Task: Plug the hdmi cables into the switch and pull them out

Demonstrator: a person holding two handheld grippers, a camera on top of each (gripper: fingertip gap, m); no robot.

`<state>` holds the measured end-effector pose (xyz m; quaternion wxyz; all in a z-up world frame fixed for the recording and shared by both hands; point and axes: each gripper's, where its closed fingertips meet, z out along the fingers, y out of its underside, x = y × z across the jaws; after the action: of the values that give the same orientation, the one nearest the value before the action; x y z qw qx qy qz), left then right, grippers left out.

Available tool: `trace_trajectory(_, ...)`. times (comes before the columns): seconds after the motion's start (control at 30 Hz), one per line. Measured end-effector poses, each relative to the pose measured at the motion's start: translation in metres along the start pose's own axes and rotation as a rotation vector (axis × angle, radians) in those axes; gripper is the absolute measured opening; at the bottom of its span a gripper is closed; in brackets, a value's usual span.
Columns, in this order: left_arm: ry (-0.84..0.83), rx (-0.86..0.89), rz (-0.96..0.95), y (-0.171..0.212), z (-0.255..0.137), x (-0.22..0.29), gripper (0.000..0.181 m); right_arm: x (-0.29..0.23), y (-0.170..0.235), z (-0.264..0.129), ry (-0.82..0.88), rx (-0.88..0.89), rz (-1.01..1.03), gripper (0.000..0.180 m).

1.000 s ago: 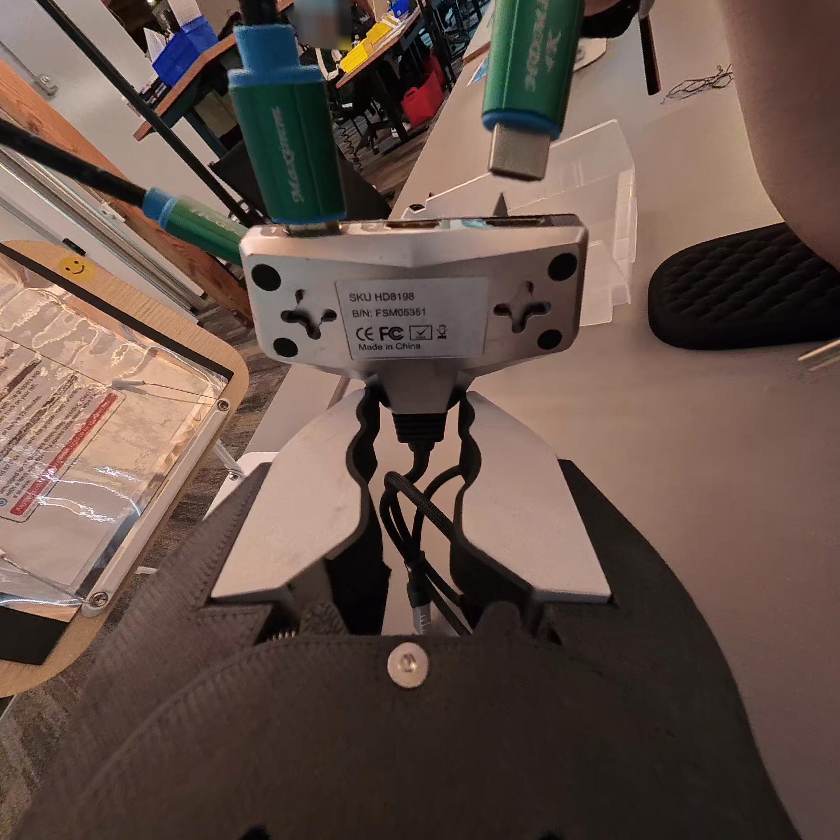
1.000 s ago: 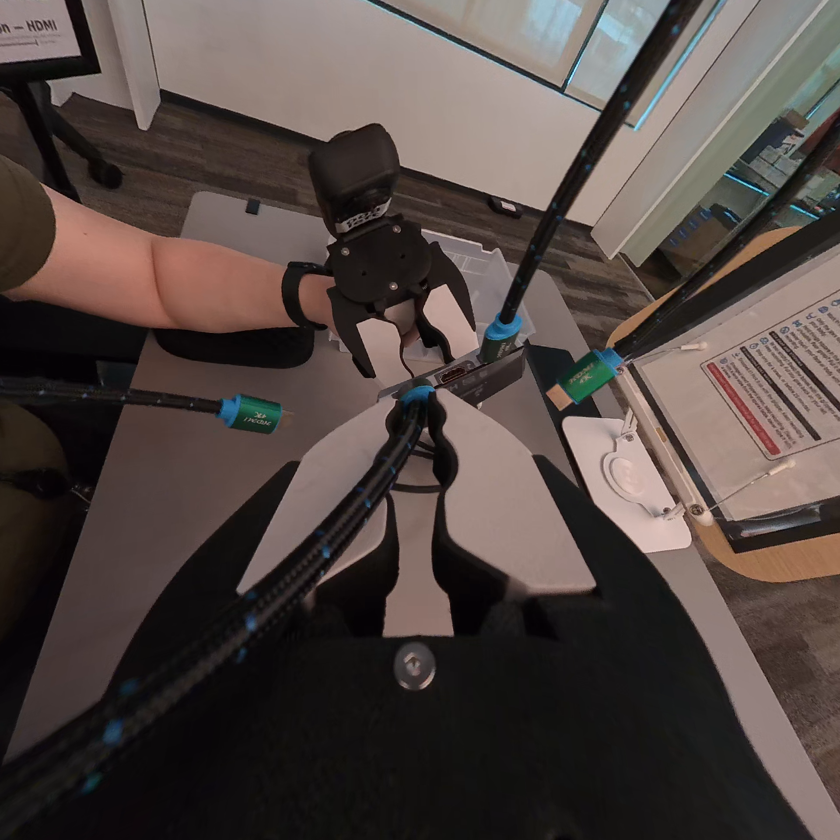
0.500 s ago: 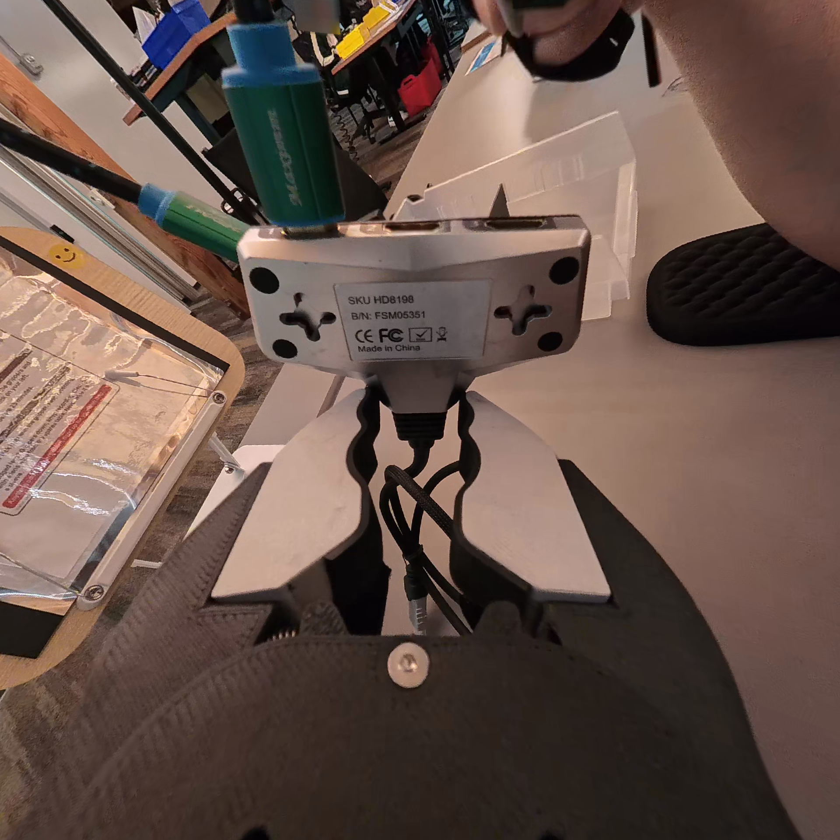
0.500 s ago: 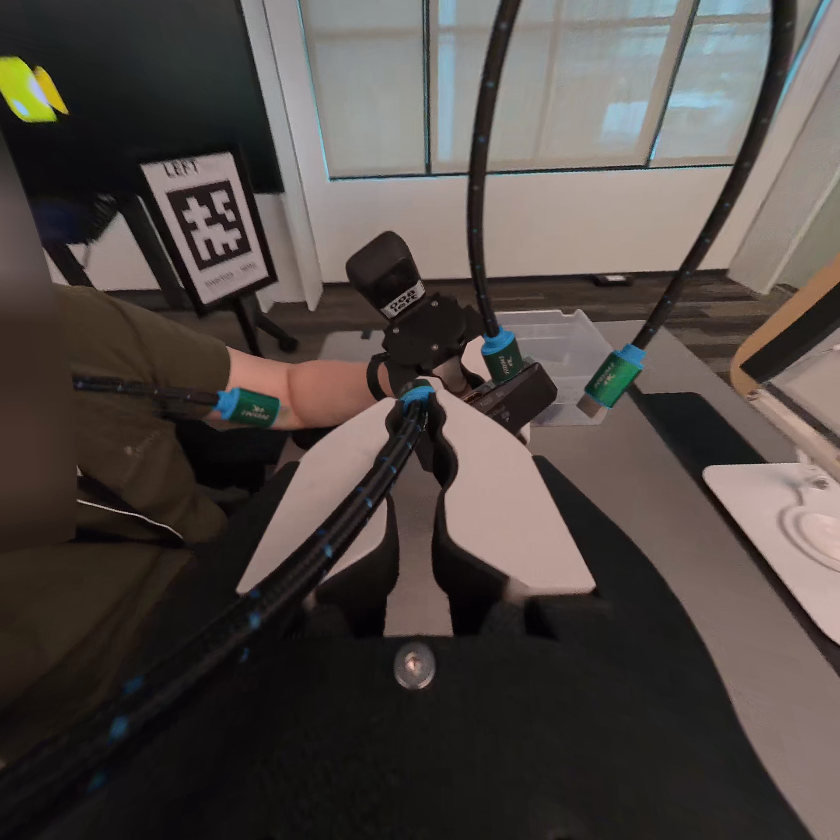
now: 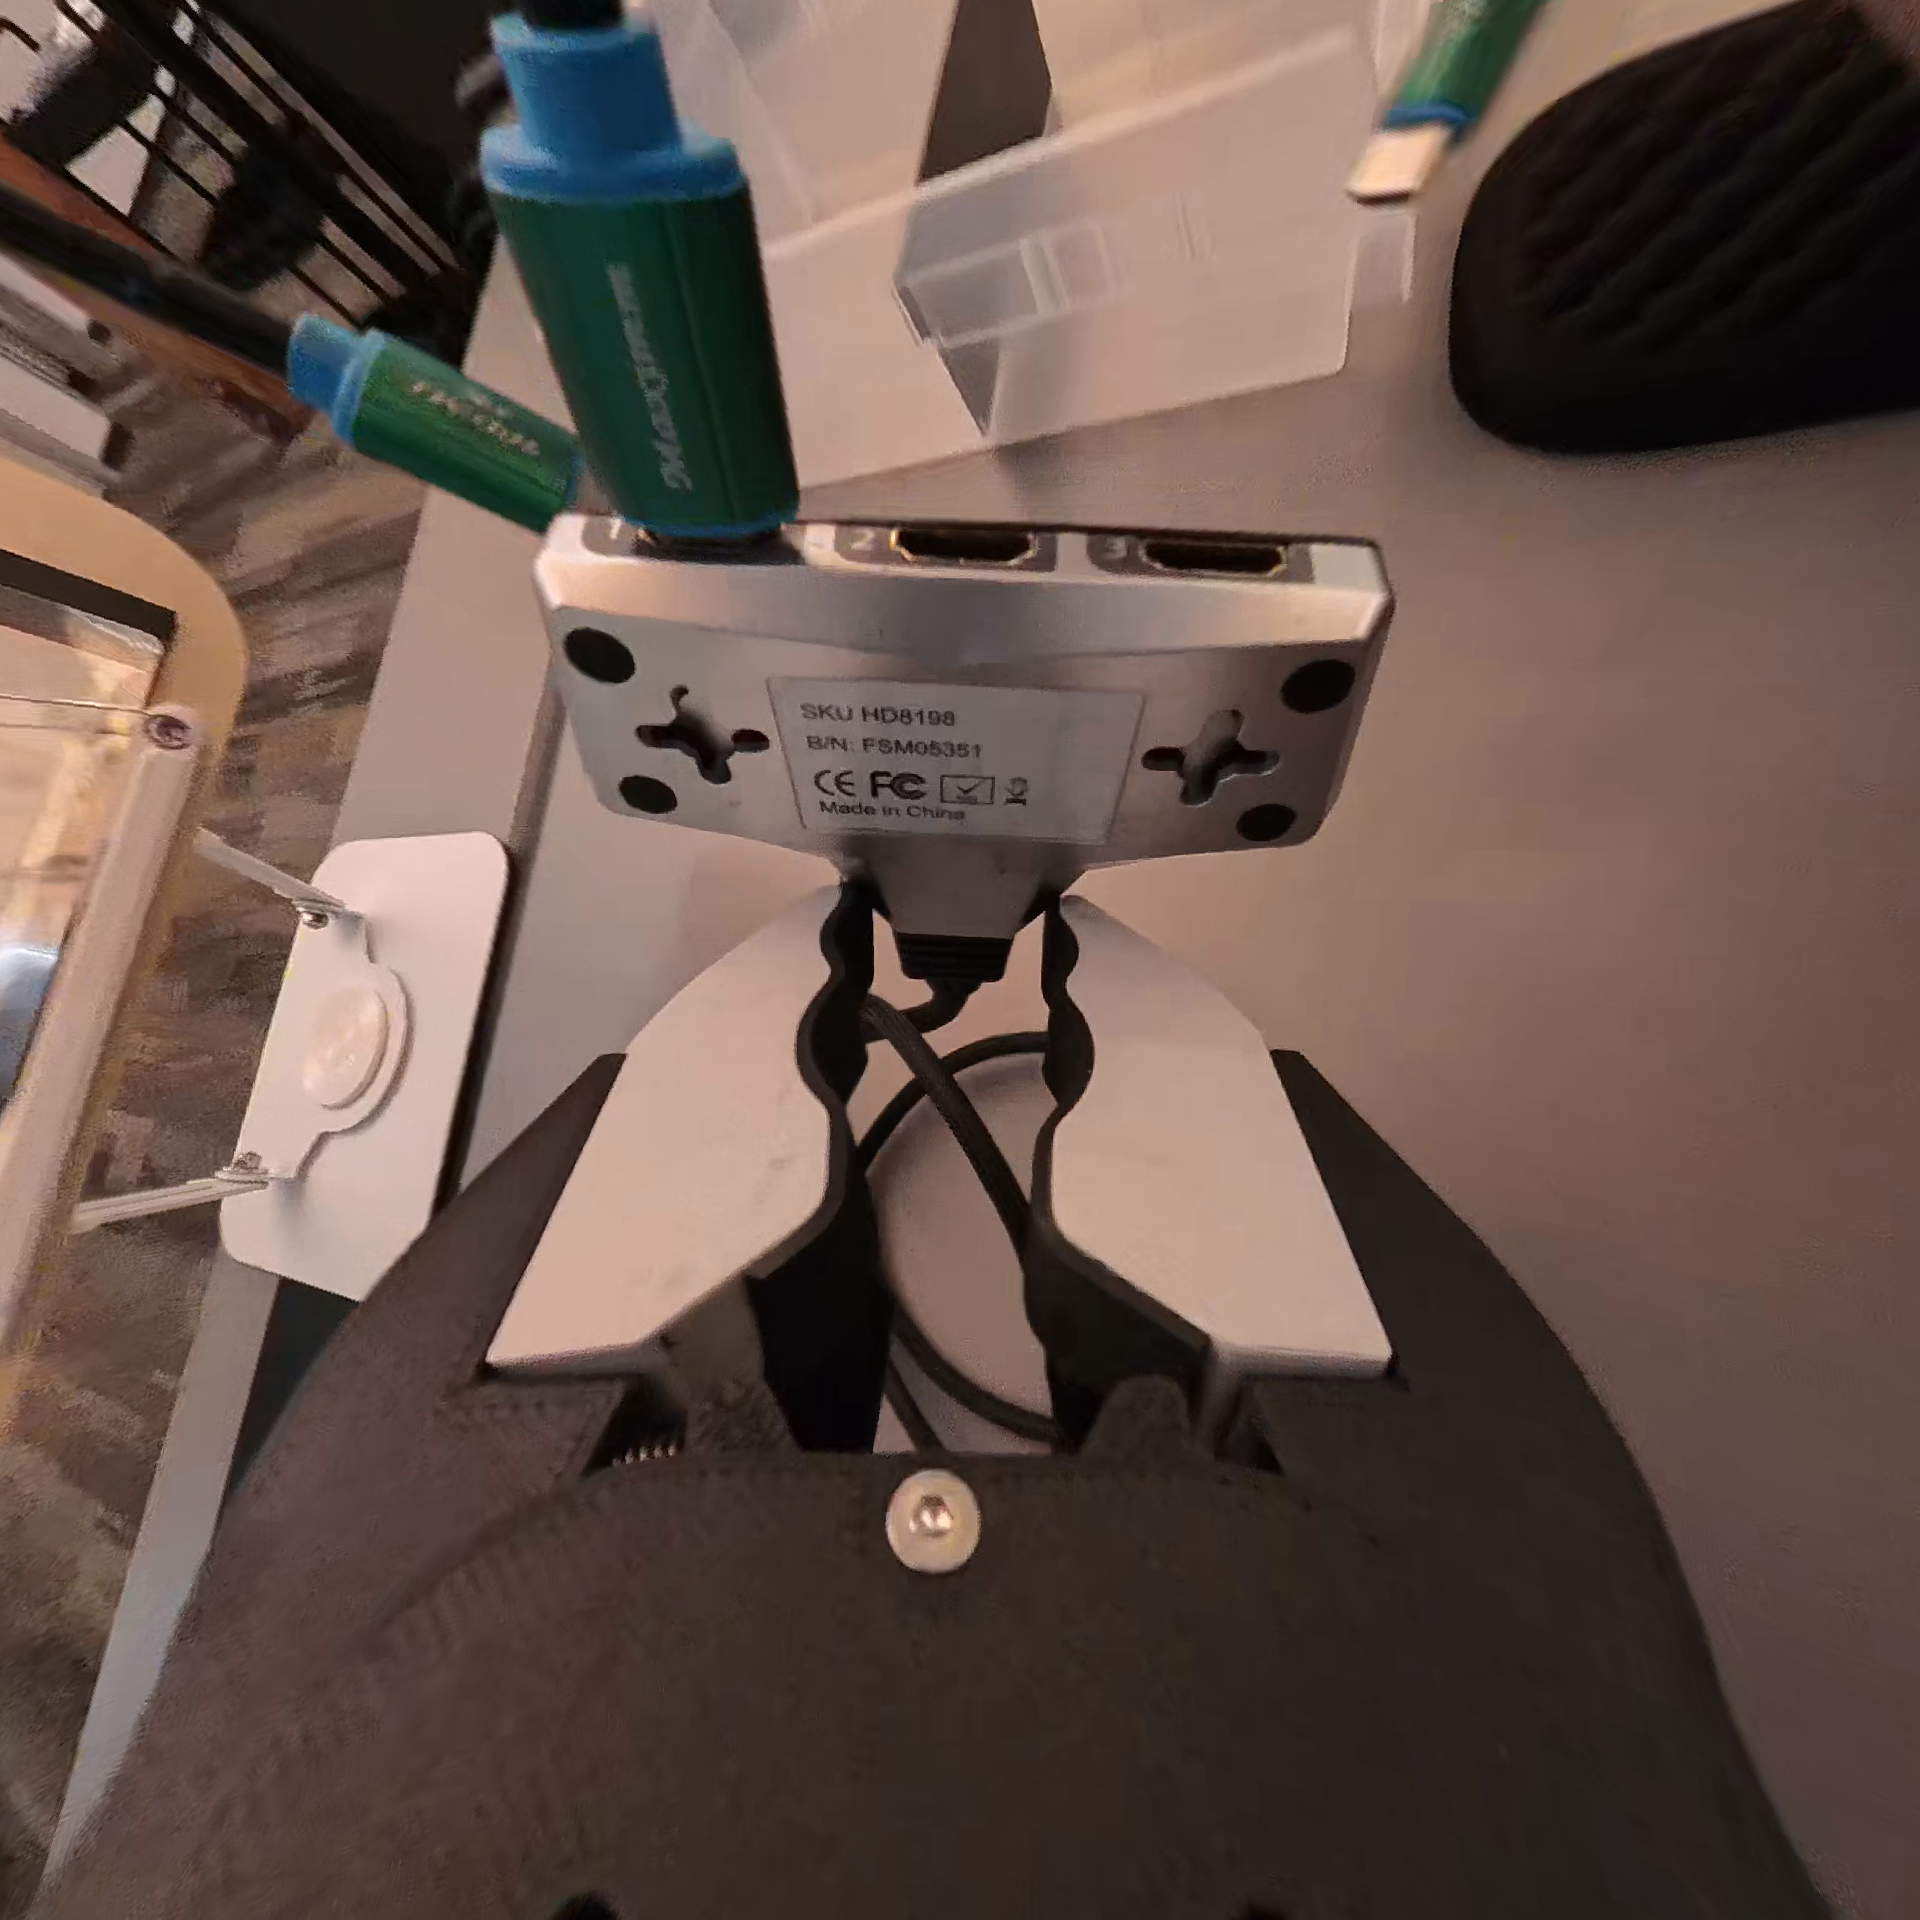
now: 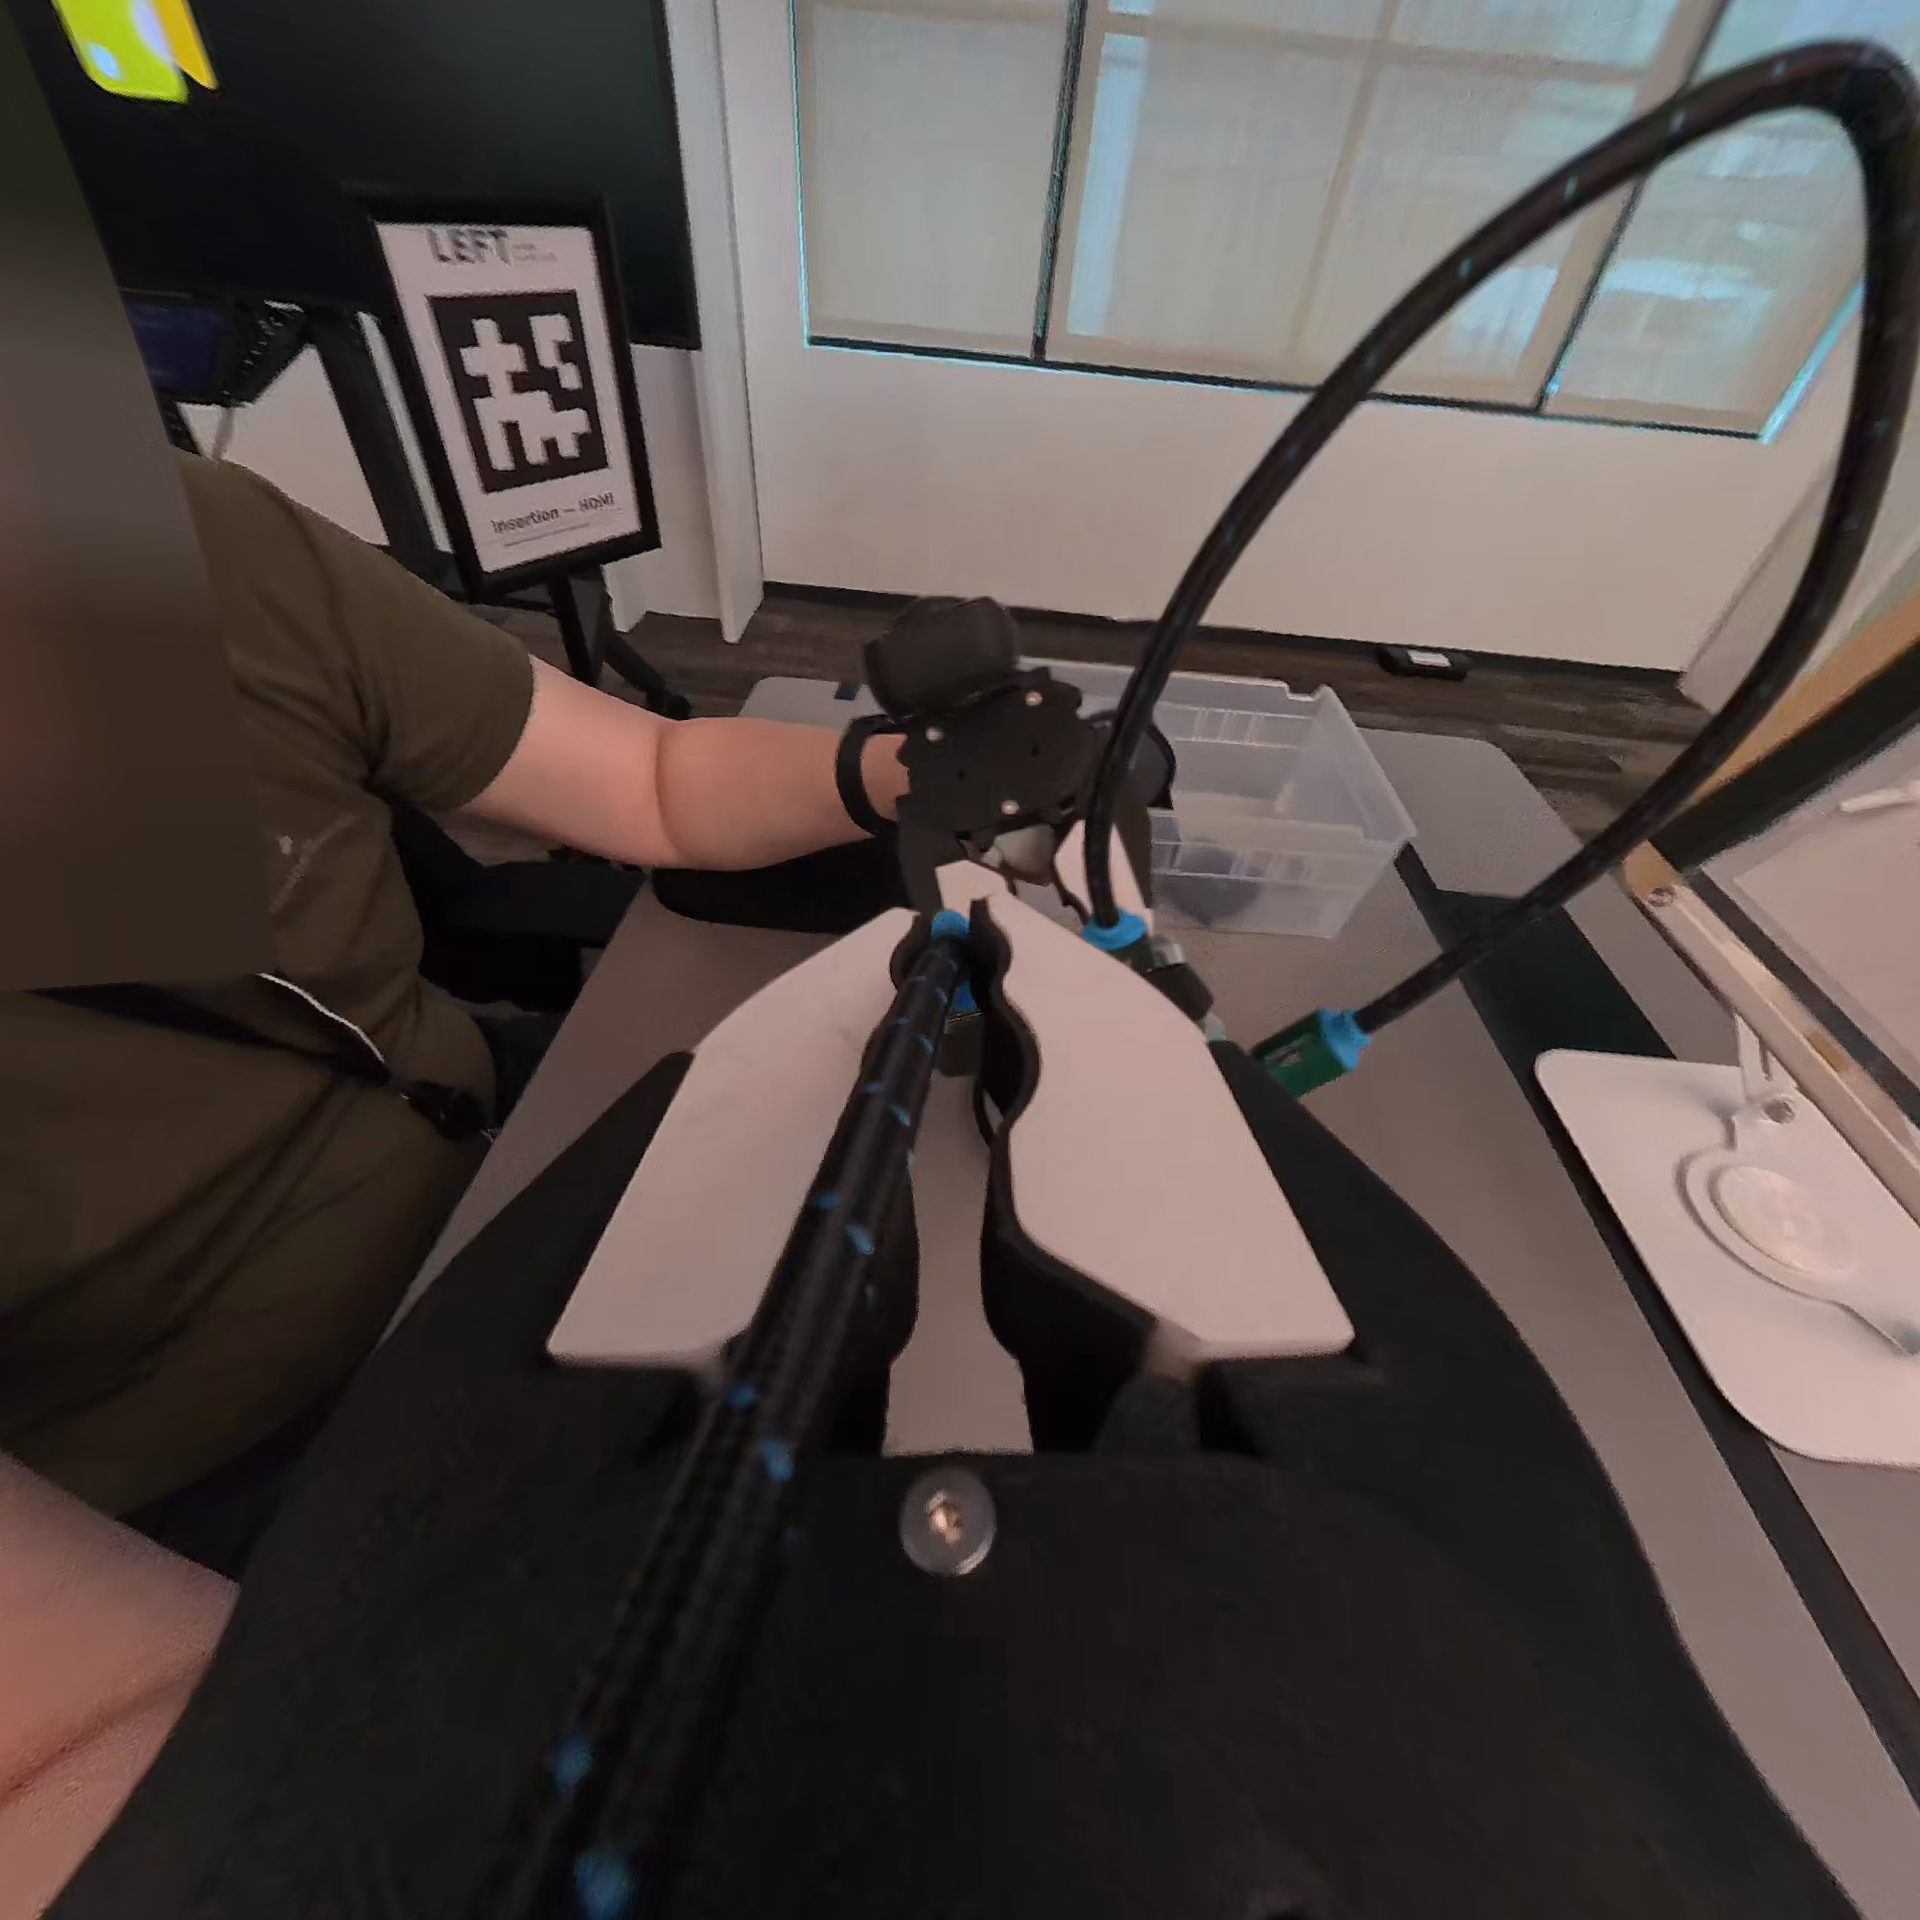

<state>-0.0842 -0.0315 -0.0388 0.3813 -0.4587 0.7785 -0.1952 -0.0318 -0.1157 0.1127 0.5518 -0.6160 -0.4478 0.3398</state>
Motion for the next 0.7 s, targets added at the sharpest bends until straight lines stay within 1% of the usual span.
trace_trajectory(0.07, 0.009, -0.068, 0.006, 0.011, 0.011, 0.003, 0.030, 0.005, 0.004, -0.003, 0.036, -0.023, 0.007, 0.007)
trace_trajectory(0.13, 0.007, -0.158, 0.029, 0.028, 0.023, 0.005, 0.030, 0.006, 0.006, -0.004, 0.023, -0.024, 0.032, 0.007)
trace_trajectory(0.2, 0.022, -0.208, 0.031, 0.042, 0.033, 0.008, 0.028, 0.008, 0.010, -0.005, 0.034, -0.041, 0.040, 0.007)
trace_trajectory(0.4, 0.120, -0.300, -0.027, 0.074, 0.055, 0.019, 0.023, 0.004, 0.013, -0.013, 0.042, -0.058, 0.034, 0.007)
trace_trajectory(0.53, 0.187, -0.350, -0.047, 0.085, 0.060, 0.030, 0.023, 0.005, 0.015, -0.013, 0.050, -0.070, 0.027, 0.007)
trace_trajectory(0.63, 0.199, -0.383, -0.031, 0.093, 0.063, 0.034, 0.023, 0.005, 0.015, -0.009, 0.039, -0.073, 0.028, 0.007)
trace_trajectory(0.7, 0.213, -0.390, -0.060, 0.094, 0.062, 0.035, 0.023, 0.003, 0.015, -0.004, 0.016, -0.075, 0.022, 0.007)
